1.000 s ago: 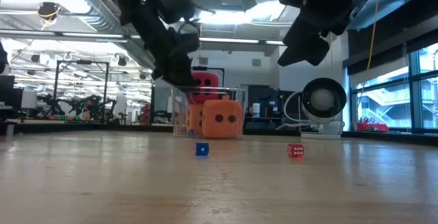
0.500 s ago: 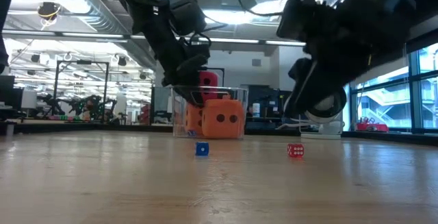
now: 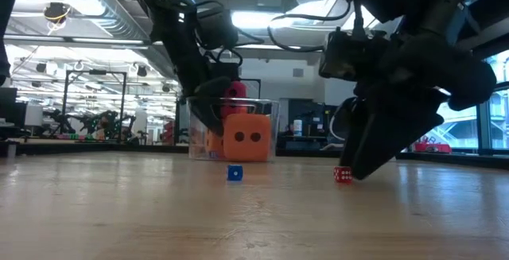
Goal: Pick & Place Dice
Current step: Put the small yellow die into the bin
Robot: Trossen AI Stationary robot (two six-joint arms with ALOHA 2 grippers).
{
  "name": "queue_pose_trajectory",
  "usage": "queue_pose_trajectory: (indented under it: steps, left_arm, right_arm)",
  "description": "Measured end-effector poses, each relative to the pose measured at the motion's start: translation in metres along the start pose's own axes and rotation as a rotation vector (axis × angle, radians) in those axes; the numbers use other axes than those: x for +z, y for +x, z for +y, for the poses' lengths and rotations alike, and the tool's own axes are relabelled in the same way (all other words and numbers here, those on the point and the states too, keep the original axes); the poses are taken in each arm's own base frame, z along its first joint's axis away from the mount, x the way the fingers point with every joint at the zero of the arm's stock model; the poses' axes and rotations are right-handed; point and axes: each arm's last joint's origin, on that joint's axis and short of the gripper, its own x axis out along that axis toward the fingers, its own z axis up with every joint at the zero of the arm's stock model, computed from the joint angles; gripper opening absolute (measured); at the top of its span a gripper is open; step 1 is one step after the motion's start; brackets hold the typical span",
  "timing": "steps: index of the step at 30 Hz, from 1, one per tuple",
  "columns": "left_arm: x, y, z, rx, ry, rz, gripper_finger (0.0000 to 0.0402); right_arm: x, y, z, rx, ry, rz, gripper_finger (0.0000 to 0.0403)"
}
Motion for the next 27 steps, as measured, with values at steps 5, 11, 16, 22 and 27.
queue_pose_trajectory:
  steps: [5,11,16,22,27]
  left_arm:
    - [0.0006,-0.0001,-0.0001,-0.001,-0.003,-0.006,0.0068]
    - [0.0012,-0.0005,-0.0001,-0.001,-0.004,-0.011,0.0080]
    - [0.0015,-0.0007,-0.0003,-0.004,-0.004,-0.012,0.0083]
    - [0.0015,-0.0009,-0.0014,-0.030,-0.001,-0.011,0.0092]
    - [0.0016,-0.0012,-0.0016,-0.039,0.011,-0.011,0.0113]
  right_arm:
    - [0.0021,0.0006,0.0001,-0.009,-0.010,-0.027,0.0181]
    - [0.0021,0.0005,0.0001,-0.012,-0.011,-0.028,0.0139]
    - [0.0020,0.0005,0.0000,-0.012,-0.011,-0.027,0.0099]
    - [0.0018,0.0005,0.0001,-0.010,-0.018,-0.024,0.0062]
    - [0.0018,0.0004,0.0000,-0.011,-0.019,-0.023,0.0062]
